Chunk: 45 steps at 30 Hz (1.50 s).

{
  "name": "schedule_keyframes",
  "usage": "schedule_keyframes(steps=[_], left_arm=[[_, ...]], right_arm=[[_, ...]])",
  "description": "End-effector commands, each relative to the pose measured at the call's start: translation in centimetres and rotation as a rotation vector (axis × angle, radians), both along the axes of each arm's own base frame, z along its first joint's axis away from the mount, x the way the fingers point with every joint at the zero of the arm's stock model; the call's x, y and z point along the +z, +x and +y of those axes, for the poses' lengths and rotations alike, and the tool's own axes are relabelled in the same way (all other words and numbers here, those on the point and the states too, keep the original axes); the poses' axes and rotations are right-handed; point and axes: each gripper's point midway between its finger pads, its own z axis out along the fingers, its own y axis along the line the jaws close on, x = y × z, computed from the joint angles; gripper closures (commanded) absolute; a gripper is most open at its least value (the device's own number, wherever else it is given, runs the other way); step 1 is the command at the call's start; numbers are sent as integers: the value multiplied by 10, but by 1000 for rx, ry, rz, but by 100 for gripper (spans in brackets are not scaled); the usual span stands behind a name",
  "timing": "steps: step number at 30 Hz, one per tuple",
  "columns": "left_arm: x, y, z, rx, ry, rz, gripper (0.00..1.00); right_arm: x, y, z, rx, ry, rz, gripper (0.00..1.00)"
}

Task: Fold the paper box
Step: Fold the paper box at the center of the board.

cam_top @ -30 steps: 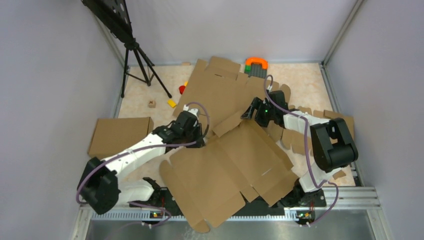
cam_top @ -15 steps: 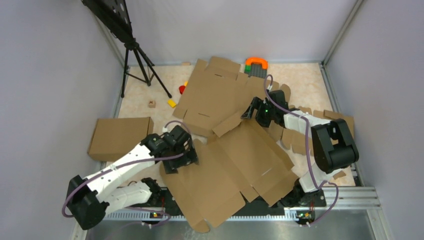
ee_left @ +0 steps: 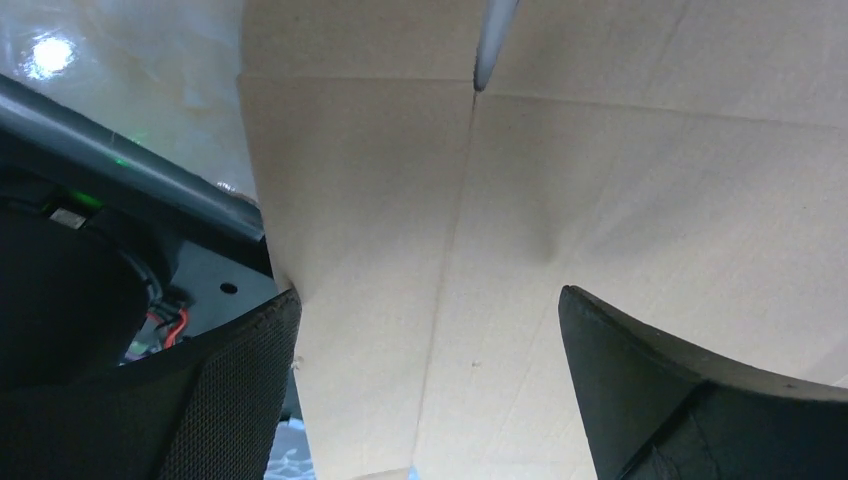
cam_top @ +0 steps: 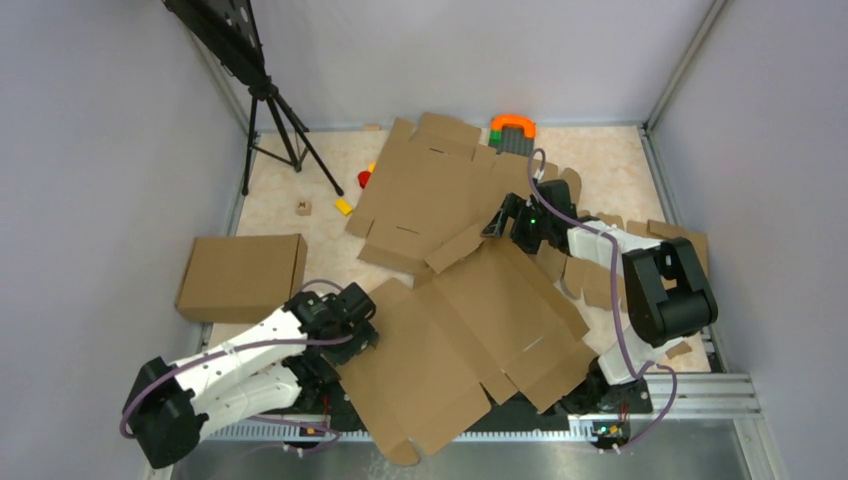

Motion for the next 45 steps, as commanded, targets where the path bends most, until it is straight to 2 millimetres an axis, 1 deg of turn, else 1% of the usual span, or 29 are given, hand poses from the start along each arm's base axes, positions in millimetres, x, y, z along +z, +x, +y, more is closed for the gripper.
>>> schedule_keyframes(steps=[1,3,4,10,14,18,20,22,24,26,28,29,31,34,36,38,40,42,45], left_arm=[[-17,4,3,68,-39,-69,2],[-24,-1,9,90,-26,-63,2],[-24,-1,10,95,-25,-62,3],[-15,-2,10,80,6,-41,1],[-9,-8,13,87,81,47,1],[-10,-13,16,86,152,112,1],[-7,-11,18,89,188,116,1],[0,-7,19,82,219,99,1],[6,1,15,68,210,71,1],[-6,3,5,56,147,51,1],[-22,-3,3,75,98,57,1],[-29,-7,3,91,80,60,1],[-35,-14,8,113,76,73,1],[-30,-17,13,118,92,65,1],[-28,-18,13,118,90,66,1],[-31,-22,14,116,99,84,1],[-37,-21,10,94,83,88,1],[-41,-16,1,71,48,69,1],[-37,1,-9,44,7,-10,1]], right_arm=[[31,10,13,36,43,-88,20],[31,10,13,38,41,-90,20],[31,10,13,38,40,-90,20],[30,11,12,37,38,-90,20],[30,12,12,34,36,-92,20],[30,10,13,37,41,-88,20],[29,9,13,41,42,-84,20],[28,8,13,42,46,-79,20],[32,12,15,46,57,-100,20],[33,12,17,50,65,-103,20],[33,13,18,56,72,-102,20],[33,12,19,59,75,-100,20],[32,12,20,63,78,-96,20],[31,12,20,62,80,-96,20],[31,13,20,62,81,-97,20],[31,13,20,60,82,-98,20],[30,14,20,60,81,-96,20],[29,14,20,60,81,-94,20],[27,12,19,60,75,-87,20]])
